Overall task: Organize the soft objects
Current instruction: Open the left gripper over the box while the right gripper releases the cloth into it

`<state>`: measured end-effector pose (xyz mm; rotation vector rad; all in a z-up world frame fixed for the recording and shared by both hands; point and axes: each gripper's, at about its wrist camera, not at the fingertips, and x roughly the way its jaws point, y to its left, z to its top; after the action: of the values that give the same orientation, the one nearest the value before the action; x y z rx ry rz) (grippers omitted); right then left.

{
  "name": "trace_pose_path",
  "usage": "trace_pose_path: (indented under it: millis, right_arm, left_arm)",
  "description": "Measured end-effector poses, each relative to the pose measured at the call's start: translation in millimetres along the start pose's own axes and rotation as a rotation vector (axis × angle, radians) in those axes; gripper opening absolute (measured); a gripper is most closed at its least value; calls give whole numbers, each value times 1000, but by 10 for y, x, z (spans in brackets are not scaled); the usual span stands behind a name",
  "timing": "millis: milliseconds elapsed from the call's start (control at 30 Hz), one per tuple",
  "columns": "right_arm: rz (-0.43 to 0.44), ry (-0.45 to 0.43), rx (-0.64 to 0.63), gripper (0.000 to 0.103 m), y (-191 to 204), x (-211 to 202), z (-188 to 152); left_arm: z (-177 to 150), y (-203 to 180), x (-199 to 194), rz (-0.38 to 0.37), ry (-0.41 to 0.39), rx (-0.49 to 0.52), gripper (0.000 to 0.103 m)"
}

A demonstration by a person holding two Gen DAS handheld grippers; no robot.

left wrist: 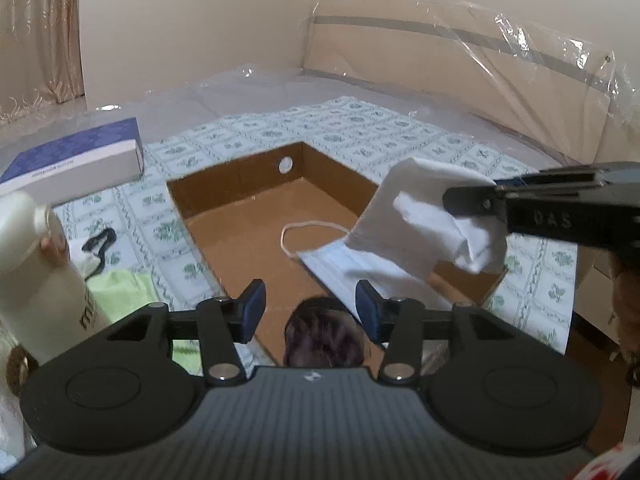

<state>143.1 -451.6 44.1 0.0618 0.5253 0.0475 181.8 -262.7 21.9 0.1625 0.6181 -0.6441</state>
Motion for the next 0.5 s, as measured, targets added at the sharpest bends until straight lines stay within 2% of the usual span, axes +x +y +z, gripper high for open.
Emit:
trace_pose_path:
  millis: [300, 367, 400, 433, 500]
  right_arm:
    - [56, 25, 56, 14, -68, 210, -76]
    - [84, 31, 75, 32, -72, 256, -80]
    - [88, 27, 85, 52, -72, 263, -86]
    - [86, 21, 93, 62, -73, 258, -86]
    - [84, 9, 105, 62, -63, 230, -98]
  left_arm:
    - [-325, 93, -191, 24, 36, -50, 45]
    - [-366, 123, -251, 32, 37, -56, 45]
    - [-388, 146, -283, 40, 38, -58, 45]
    - [-406, 164, -311, 46, 38, -61, 45]
    - [-441, 225, -375, 64, 41, -72, 45]
